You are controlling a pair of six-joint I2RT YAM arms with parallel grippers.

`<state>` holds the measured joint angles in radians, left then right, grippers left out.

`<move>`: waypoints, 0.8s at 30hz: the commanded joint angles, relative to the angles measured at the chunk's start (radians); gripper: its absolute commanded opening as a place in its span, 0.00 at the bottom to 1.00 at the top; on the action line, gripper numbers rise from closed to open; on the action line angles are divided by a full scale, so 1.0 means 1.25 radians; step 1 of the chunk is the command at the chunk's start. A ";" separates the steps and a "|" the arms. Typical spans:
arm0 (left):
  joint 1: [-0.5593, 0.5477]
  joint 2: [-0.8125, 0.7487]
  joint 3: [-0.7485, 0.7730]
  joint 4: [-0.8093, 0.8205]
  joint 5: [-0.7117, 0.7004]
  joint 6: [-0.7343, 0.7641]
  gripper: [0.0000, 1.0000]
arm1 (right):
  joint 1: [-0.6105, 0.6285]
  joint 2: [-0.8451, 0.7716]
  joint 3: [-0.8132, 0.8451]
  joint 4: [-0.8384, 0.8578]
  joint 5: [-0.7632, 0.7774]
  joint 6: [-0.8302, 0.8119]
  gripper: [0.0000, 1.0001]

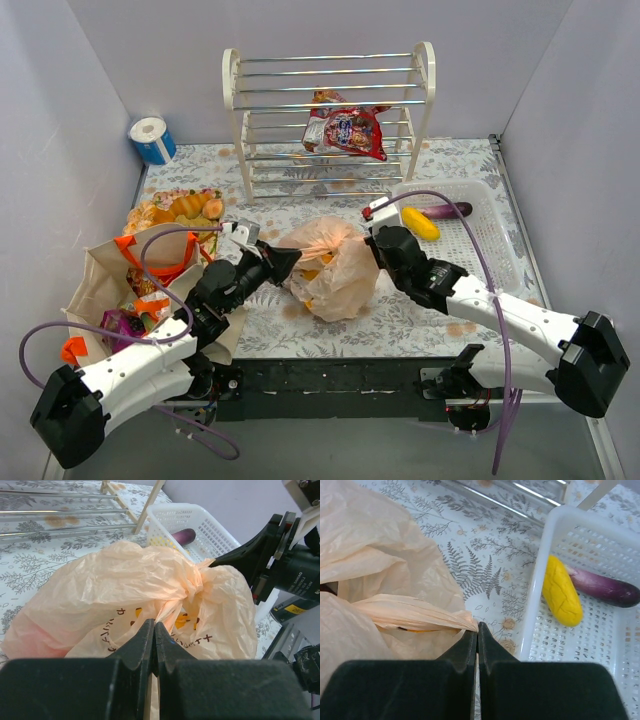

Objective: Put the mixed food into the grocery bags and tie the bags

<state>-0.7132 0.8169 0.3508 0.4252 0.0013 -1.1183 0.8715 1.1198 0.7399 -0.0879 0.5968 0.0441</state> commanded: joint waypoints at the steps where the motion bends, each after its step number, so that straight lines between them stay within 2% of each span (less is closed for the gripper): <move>1: 0.034 -0.037 0.043 -0.032 -0.082 0.028 0.00 | -0.019 0.026 0.051 -0.011 0.260 -0.061 0.01; 5: 0.044 -0.047 0.053 -0.076 -0.115 0.031 0.00 | -0.039 0.031 0.055 -0.027 0.309 -0.070 0.01; 11: 0.056 -0.061 0.052 -0.124 -0.134 0.007 0.00 | -0.122 0.010 -0.021 0.020 0.236 -0.060 0.01; 24: 0.059 -0.088 0.070 -0.221 -0.172 -0.009 0.00 | -0.217 0.021 -0.042 0.053 0.157 -0.061 0.01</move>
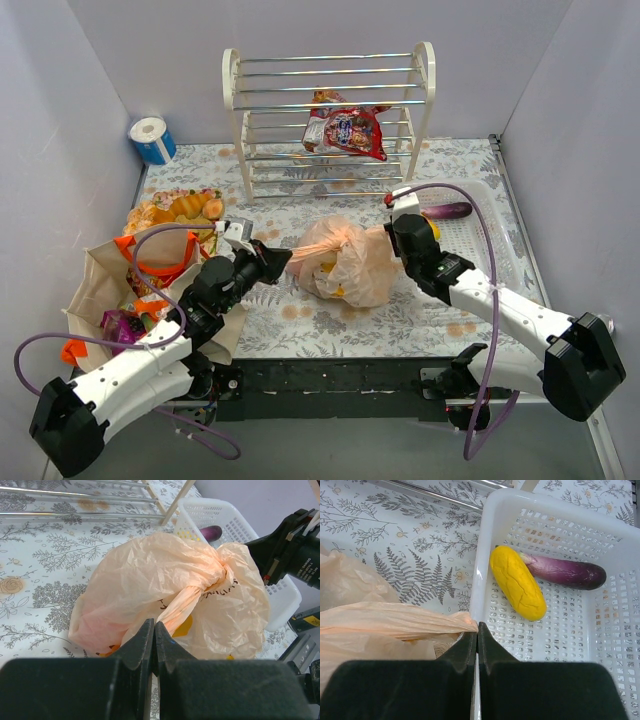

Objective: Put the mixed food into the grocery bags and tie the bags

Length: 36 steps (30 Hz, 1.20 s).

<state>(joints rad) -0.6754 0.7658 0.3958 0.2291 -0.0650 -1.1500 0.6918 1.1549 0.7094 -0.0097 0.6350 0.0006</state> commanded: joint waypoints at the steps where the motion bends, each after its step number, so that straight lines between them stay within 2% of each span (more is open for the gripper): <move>1: 0.029 -0.049 0.037 -0.068 -0.121 0.016 0.00 | -0.087 -0.010 -0.020 -0.003 0.119 -0.026 0.01; 4: 0.029 -0.064 0.037 -0.078 -0.117 0.016 0.00 | -0.102 -0.021 -0.019 -0.006 0.113 -0.031 0.01; 7: 0.029 -0.070 0.048 -0.061 -0.065 0.034 0.00 | -0.102 -0.048 0.008 -0.039 0.092 -0.025 0.01; 12: 0.029 -0.015 0.079 -0.054 -0.012 0.052 0.00 | -0.110 -0.064 0.019 -0.025 0.081 -0.035 0.01; 21: 0.037 0.000 0.021 -0.058 -0.065 -0.011 0.00 | -0.222 -0.020 -0.040 0.032 -0.006 -0.016 0.01; 36: 0.048 0.001 0.020 -0.068 -0.068 -0.016 0.00 | -0.275 -0.006 -0.054 0.038 -0.050 -0.013 0.01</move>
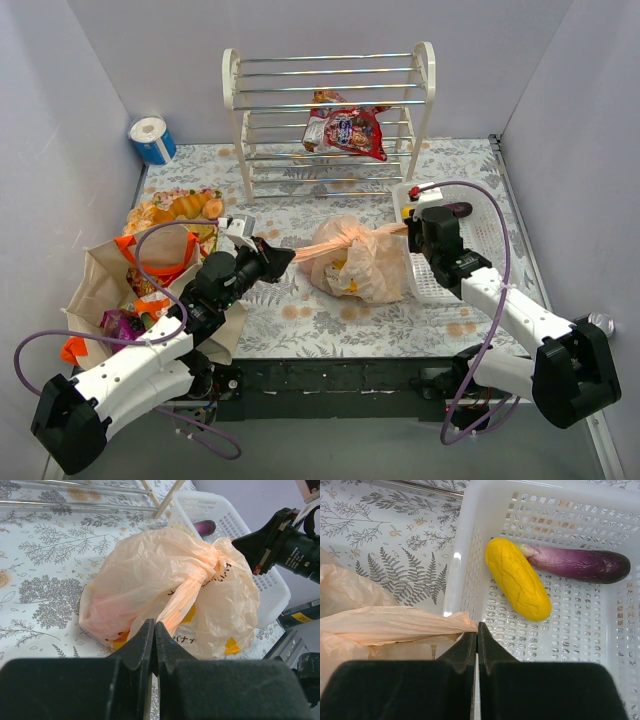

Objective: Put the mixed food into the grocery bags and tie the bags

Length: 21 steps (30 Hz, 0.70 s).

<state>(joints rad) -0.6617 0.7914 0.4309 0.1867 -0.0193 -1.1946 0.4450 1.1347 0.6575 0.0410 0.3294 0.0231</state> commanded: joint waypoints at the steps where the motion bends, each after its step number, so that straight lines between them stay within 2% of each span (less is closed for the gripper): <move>1: 0.038 -0.021 -0.010 -0.035 -0.106 0.018 0.00 | -0.081 0.013 -0.013 -0.002 0.193 -0.031 0.01; 12: 0.057 -0.026 -0.016 -0.024 -0.074 0.016 0.00 | -0.120 0.004 -0.028 0.002 0.135 -0.025 0.01; 21: 0.057 0.071 0.099 -0.046 -0.034 0.084 0.00 | -0.122 -0.041 0.045 -0.065 0.024 -0.037 0.01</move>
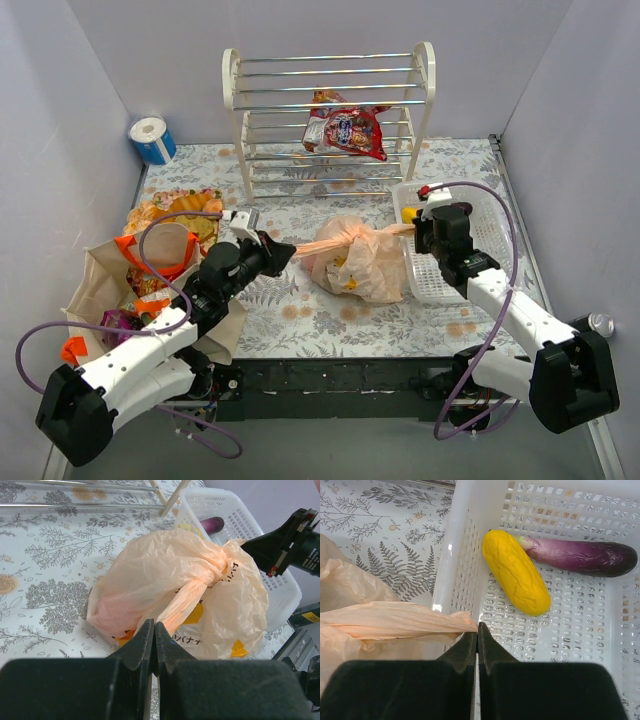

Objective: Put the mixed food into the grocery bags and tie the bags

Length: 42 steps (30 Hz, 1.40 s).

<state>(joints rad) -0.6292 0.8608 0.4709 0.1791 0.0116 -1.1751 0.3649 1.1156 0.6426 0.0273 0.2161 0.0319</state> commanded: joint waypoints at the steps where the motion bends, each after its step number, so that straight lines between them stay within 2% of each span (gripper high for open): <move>1: 0.031 0.025 0.106 -0.051 -0.050 0.079 0.09 | -0.058 -0.024 0.065 -0.065 0.092 -0.048 0.01; 3: 0.031 0.045 0.146 -0.082 -0.029 0.115 0.30 | -0.056 -0.021 0.096 -0.098 0.035 -0.054 0.15; 4: 0.031 0.062 0.170 -0.094 -0.025 0.126 0.42 | -0.056 -0.024 0.103 -0.105 0.016 -0.059 0.33; 5: 0.031 0.071 0.214 -0.106 -0.026 0.140 0.60 | -0.058 -0.027 0.109 -0.110 -0.005 -0.059 0.40; 6: 0.031 0.077 0.243 -0.136 -0.033 0.155 0.70 | -0.056 -0.030 0.125 -0.119 -0.041 -0.062 0.47; 7: 0.031 0.093 0.270 -0.160 -0.039 0.178 0.81 | -0.058 -0.041 0.134 -0.122 -0.063 -0.068 0.63; 8: 0.031 0.100 0.326 -0.181 -0.045 0.190 0.98 | -0.056 -0.044 0.141 -0.131 -0.082 -0.072 0.67; 11: 0.031 0.137 0.427 -0.299 -0.083 0.211 0.98 | -0.058 -0.065 0.182 -0.158 -0.157 -0.084 0.83; 14: 0.031 0.169 0.567 -0.470 -0.185 0.214 0.98 | -0.055 -0.079 0.220 -0.185 -0.260 -0.092 0.93; 15: 0.031 0.172 0.619 -0.562 -0.222 0.208 0.98 | -0.055 -0.080 0.227 -0.189 -0.315 -0.092 0.94; 18: 0.031 0.148 0.661 -0.729 -0.378 0.144 0.98 | -0.055 -0.083 0.247 -0.194 -0.415 -0.076 0.94; 20: 0.031 0.114 0.675 -0.798 -0.438 0.105 0.98 | -0.056 -0.080 0.248 -0.185 -0.462 -0.065 0.94; 24: 0.032 0.022 0.686 -0.978 -0.454 -0.019 0.98 | -0.054 -0.074 0.235 -0.147 -0.586 -0.032 0.93; 30: 0.031 -0.009 0.693 -1.186 -0.447 -0.125 0.98 | -0.039 -0.070 0.201 -0.099 -0.620 -0.001 0.93; 35: 0.032 -0.046 0.653 -1.208 -0.417 -0.141 0.98 | -0.017 -0.049 0.198 -0.088 -0.624 -0.002 0.93; 37: 0.031 -0.054 0.594 -1.154 -0.389 -0.120 0.98 | -0.002 -0.035 0.199 -0.088 -0.610 -0.008 0.91; 40: 0.031 -0.041 0.512 -1.047 -0.284 -0.066 0.98 | 0.050 0.001 0.211 -0.125 -0.552 -0.051 0.89; 42: 0.031 -0.002 0.489 -0.987 -0.201 -0.037 0.87 | 0.104 0.019 0.222 -0.132 -0.505 -0.081 0.91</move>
<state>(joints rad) -0.5907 0.7856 1.1519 -1.1908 -0.4381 -1.2884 0.4088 1.1023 0.8871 -0.1318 -0.4995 0.0044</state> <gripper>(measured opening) 0.946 0.898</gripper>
